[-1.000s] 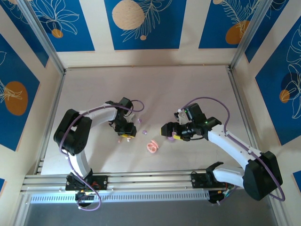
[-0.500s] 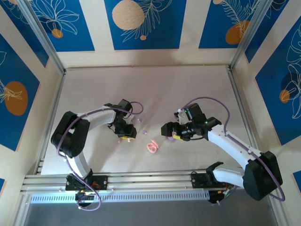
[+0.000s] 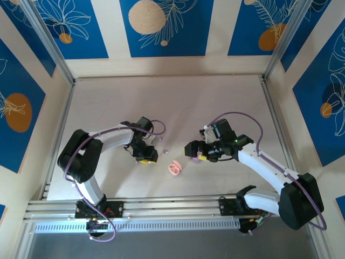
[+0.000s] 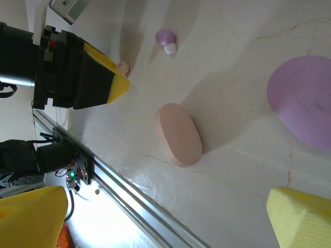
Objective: Insert the wireless bluetooth earbuds into the charging case
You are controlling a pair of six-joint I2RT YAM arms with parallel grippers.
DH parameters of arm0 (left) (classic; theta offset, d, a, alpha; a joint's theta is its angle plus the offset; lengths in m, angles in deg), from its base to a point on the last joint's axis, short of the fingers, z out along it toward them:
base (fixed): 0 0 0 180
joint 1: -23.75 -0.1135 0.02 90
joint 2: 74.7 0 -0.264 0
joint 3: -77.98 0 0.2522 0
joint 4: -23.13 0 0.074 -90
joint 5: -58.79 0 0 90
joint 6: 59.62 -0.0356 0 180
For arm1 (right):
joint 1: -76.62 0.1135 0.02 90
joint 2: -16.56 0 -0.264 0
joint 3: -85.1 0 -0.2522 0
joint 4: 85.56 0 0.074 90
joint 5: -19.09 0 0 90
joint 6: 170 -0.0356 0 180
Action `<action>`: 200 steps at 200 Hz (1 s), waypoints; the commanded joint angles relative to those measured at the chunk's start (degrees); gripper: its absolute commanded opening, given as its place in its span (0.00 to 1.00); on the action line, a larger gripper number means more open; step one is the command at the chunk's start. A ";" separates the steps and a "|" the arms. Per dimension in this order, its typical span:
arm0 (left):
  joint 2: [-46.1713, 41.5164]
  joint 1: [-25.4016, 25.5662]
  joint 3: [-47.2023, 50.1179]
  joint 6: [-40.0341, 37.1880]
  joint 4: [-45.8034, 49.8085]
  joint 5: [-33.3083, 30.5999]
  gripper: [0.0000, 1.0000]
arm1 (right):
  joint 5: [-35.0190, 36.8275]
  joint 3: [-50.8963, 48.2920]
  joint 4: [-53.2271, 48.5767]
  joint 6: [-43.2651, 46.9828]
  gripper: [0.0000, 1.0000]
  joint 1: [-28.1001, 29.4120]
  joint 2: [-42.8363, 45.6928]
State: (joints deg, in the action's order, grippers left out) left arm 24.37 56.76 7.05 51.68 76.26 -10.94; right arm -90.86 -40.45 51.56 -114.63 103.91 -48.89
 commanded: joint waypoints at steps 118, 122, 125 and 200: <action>5.51 -1.81 -8.90 -4.81 6.78 -1.52 0.36 | -1.35 -1.34 -0.28 -0.70 0.99 -0.31 1.61; 5.65 -1.81 -9.07 -4.91 6.82 -1.39 0.36 | -1.33 -1.41 -0.28 -0.70 0.99 -0.31 1.61; 5.77 -1.88 -9.16 -4.92 6.87 -1.30 0.36 | -1.28 -1.46 -0.31 -0.70 0.99 -0.31 1.58; 6.58 -1.82 -8.52 -4.86 7.26 -2.62 0.34 | -1.13 -2.18 0.03 -0.88 0.99 -0.39 1.85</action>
State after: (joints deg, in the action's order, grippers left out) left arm 30.49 55.37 -0.92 47.83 81.33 -12.18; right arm -90.83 -41.59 51.54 -115.04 103.91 -47.93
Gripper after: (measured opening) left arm 0.342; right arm 0.991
